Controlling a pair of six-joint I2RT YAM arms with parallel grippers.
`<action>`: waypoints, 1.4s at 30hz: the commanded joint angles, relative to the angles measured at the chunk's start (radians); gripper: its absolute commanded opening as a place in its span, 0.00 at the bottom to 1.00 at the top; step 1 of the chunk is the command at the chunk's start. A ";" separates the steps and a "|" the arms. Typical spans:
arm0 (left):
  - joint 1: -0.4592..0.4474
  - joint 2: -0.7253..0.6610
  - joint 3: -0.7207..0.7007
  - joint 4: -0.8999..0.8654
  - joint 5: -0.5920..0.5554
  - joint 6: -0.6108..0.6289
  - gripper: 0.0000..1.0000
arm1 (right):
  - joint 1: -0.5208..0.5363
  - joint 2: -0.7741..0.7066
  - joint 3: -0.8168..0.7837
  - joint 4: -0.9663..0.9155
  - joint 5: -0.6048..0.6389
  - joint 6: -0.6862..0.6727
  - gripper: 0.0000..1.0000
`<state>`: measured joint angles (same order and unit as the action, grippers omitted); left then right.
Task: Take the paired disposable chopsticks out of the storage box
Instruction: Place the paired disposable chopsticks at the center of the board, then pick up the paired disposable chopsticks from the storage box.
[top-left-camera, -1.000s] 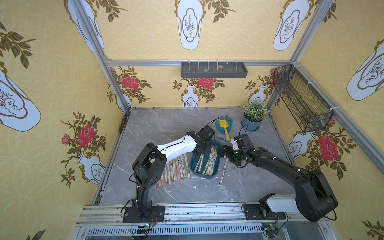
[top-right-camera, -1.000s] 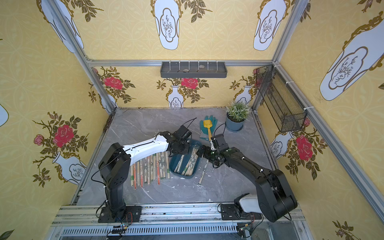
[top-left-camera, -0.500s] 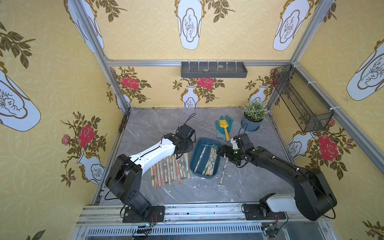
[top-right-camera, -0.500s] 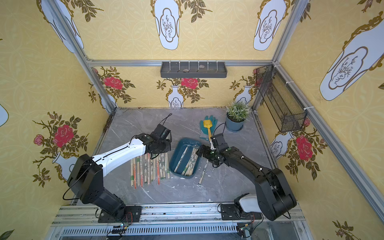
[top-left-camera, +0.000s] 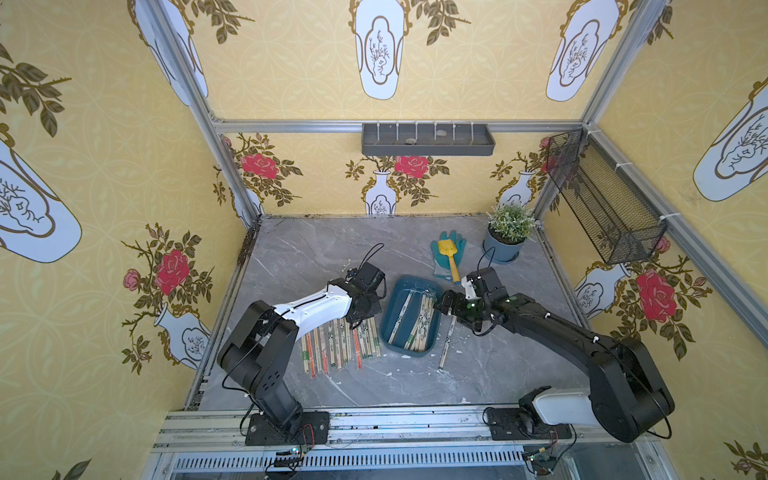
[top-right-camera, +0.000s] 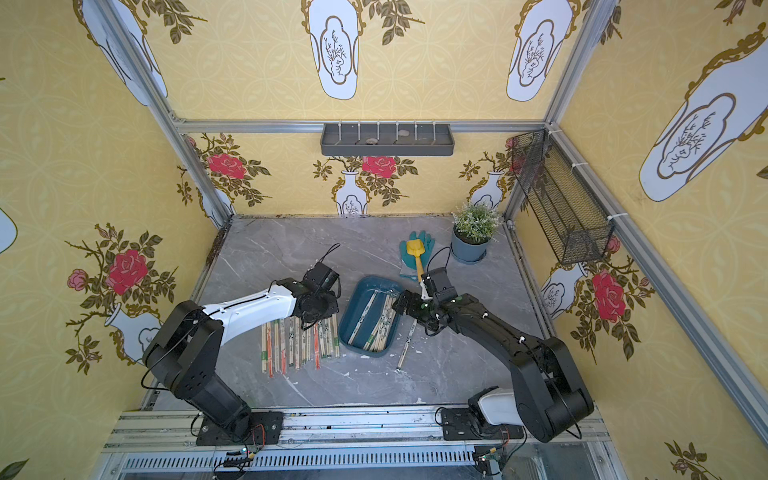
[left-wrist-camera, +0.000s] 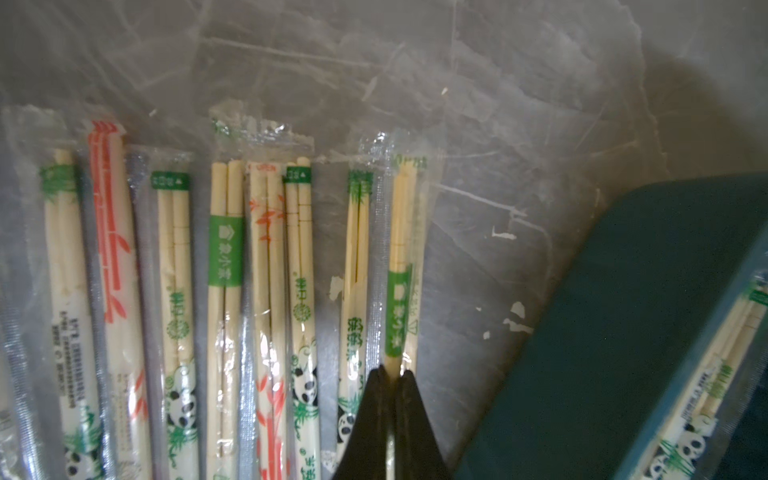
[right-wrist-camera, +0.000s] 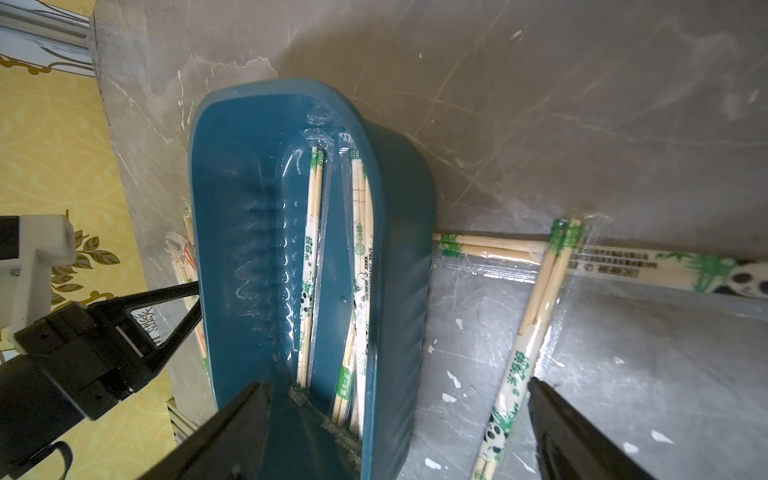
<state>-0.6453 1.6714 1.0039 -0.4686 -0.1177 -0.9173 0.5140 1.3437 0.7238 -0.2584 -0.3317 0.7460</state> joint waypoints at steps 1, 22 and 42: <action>0.001 0.019 -0.010 0.028 0.016 -0.011 0.06 | 0.000 -0.002 -0.003 0.004 0.007 -0.006 0.97; -0.035 -0.022 0.180 -0.047 0.094 0.130 0.41 | 0.000 -0.015 -0.014 0.012 0.010 0.004 0.97; -0.166 0.337 0.507 -0.211 0.055 0.321 0.45 | -0.002 -0.030 -0.025 0.012 0.007 0.005 0.97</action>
<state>-0.8116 1.9877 1.5063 -0.6521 -0.0521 -0.6247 0.5129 1.3148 0.6960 -0.2577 -0.3302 0.7544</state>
